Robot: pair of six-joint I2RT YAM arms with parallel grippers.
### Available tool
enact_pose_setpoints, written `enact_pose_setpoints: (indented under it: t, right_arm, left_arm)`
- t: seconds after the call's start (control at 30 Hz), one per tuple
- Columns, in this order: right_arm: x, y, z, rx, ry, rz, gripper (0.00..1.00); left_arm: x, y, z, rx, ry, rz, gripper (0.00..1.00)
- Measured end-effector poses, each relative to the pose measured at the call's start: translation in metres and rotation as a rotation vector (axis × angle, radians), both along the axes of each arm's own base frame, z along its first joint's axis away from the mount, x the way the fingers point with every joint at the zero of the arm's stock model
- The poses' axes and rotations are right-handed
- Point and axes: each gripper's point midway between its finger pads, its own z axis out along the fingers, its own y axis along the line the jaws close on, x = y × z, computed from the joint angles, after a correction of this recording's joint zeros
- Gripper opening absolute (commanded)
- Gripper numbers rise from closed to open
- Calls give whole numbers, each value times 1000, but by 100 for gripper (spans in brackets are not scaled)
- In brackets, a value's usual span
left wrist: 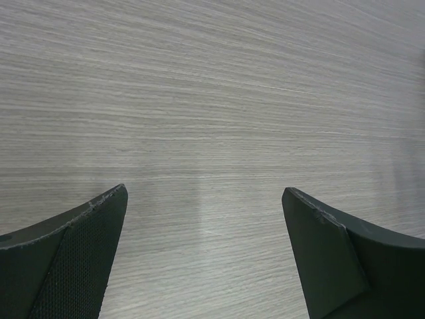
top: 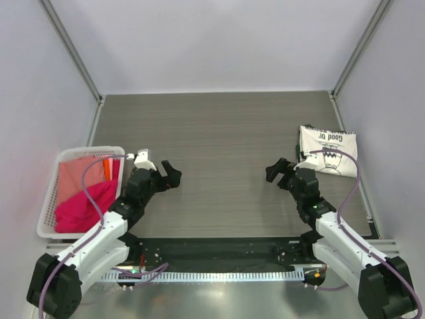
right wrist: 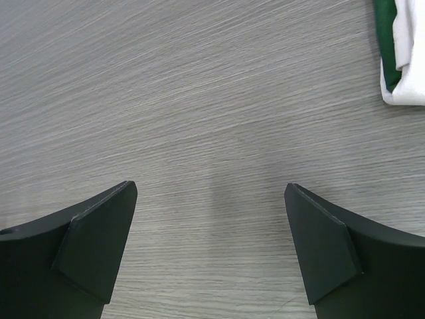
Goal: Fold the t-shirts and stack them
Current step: Grab the tshirt from the pile
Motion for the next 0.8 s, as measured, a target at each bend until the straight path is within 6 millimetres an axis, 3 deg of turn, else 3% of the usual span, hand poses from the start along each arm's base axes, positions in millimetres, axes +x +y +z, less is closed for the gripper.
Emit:
enact_pose_setpoints:
  t: [0.17, 0.23, 0.33, 0.47, 0.63, 0.8]
  right_arm:
    - [-1, -1, -1, 7, -2, -11, 100]
    - [-1, -1, -3, 9, 5, -12, 100]
    - [-1, -1, -10, 8, 33, -14, 100]
    - [-3, -1, -24, -1, 83, -15, 99]
    - [-4, -1, -27, -3, 98, -17, 99]
    - [-4, -1, -25, -2, 94, -17, 99]
  left_arm:
    - [3, 8, 18, -7, 24, 72, 100]
    - [7, 25, 39, -9, 35, 191, 100]
    - [9, 59, 89, -49, 12, 385, 100]
    - [-5, 111, 132, -72, 10, 627, 100]
    - [-33, 168, 132, 40, 106, 865, 100]
    - [-50, 196, 98, 169, 303, 995, 100]
